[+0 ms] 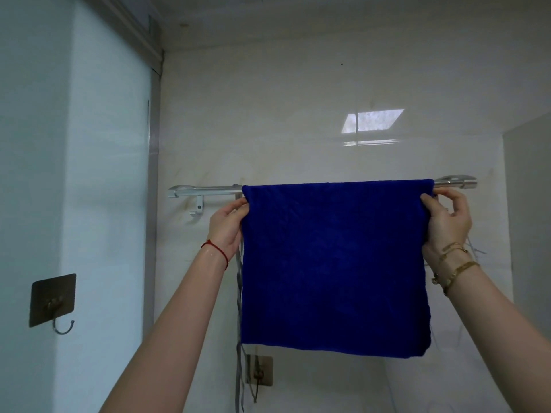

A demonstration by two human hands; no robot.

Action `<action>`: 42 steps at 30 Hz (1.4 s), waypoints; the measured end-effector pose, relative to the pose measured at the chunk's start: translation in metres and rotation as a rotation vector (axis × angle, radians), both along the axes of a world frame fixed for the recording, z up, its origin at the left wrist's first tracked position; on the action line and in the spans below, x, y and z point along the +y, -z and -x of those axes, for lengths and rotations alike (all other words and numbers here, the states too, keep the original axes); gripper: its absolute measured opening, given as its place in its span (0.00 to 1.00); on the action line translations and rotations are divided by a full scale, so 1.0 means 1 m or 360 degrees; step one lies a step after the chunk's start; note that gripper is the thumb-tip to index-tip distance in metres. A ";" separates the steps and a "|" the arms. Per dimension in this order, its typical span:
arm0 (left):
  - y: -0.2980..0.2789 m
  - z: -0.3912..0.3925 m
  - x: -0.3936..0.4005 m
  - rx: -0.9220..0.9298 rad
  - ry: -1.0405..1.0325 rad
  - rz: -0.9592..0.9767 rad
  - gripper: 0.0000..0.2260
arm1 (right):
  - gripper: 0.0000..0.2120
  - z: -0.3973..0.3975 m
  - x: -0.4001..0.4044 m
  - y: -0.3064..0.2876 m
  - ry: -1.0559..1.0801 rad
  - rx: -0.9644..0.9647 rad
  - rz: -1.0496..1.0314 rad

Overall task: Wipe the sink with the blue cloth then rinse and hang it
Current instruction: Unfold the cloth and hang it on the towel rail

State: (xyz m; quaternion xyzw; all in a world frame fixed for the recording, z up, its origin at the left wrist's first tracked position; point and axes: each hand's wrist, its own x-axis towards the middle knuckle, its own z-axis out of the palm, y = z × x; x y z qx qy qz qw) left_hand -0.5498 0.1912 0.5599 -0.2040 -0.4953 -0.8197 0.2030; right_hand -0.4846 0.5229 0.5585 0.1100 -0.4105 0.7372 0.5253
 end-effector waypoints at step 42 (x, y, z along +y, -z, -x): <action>0.128 -0.020 0.007 -0.0149 -0.0650 0.0198 0.06 | 0.07 -0.036 -0.001 0.122 0.0334 -0.0538 -0.0433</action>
